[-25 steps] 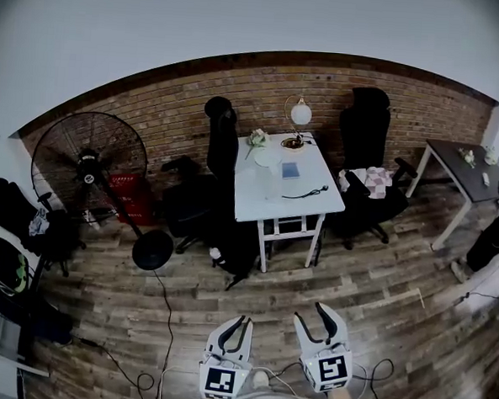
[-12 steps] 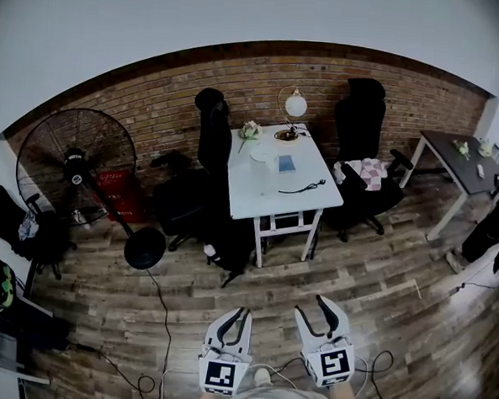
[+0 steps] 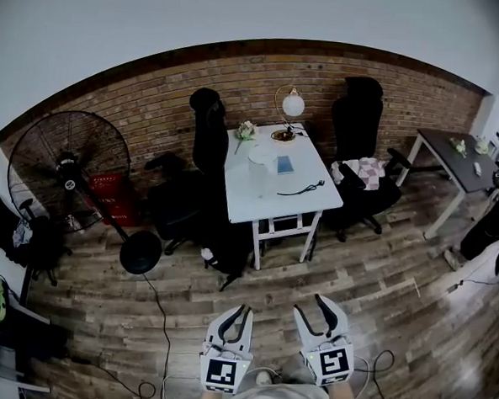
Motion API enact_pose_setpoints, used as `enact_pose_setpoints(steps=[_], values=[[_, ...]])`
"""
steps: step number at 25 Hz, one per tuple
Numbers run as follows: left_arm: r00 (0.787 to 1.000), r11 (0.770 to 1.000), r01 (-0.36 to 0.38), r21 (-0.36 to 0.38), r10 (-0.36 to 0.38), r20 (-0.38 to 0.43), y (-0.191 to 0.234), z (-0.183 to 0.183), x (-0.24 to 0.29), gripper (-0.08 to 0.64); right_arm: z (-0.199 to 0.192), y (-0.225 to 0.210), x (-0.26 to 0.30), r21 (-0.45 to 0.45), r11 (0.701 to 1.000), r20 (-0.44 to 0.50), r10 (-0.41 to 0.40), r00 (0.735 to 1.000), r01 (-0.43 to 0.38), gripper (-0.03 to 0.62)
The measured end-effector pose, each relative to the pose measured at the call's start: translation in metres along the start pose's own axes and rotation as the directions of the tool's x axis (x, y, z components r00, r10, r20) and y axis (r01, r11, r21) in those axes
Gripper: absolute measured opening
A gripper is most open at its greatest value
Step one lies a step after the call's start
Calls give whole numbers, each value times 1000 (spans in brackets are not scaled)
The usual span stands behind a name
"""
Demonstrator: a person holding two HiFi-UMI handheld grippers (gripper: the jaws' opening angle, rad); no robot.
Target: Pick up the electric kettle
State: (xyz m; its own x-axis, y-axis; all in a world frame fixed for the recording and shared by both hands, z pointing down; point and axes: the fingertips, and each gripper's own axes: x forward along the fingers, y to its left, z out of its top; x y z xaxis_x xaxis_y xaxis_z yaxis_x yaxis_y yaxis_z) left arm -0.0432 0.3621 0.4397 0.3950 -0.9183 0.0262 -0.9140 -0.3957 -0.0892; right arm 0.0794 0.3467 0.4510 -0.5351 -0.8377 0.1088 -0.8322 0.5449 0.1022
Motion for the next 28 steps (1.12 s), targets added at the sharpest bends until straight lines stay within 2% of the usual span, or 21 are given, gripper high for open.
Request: enact_pose_setpoints(steps=[6,10,13,19,28], values=[[1000,1000,2,17,-2,20,10,1,19,38,-3,-7,21,2,1000,3,11,1000,-11,206],[999,1000,-17,2,17,-36,21,-14,31,38,-6,-13,40,2,1000,10,20,1000,-20,207],[999,1000,-27,4,27,-43,29,-18,46,40,-9,-20,57,5,999,11,32,999,-32,207],[995,999,-43,-8,42,-94,46,-28,91,46,-11,-46,100,12,998,-4,62,998,-62,207],[994,998,-67,15,68,-84,65,-21,167,48,-7,-98,160,24,994,-12,107,994,-106,207]])
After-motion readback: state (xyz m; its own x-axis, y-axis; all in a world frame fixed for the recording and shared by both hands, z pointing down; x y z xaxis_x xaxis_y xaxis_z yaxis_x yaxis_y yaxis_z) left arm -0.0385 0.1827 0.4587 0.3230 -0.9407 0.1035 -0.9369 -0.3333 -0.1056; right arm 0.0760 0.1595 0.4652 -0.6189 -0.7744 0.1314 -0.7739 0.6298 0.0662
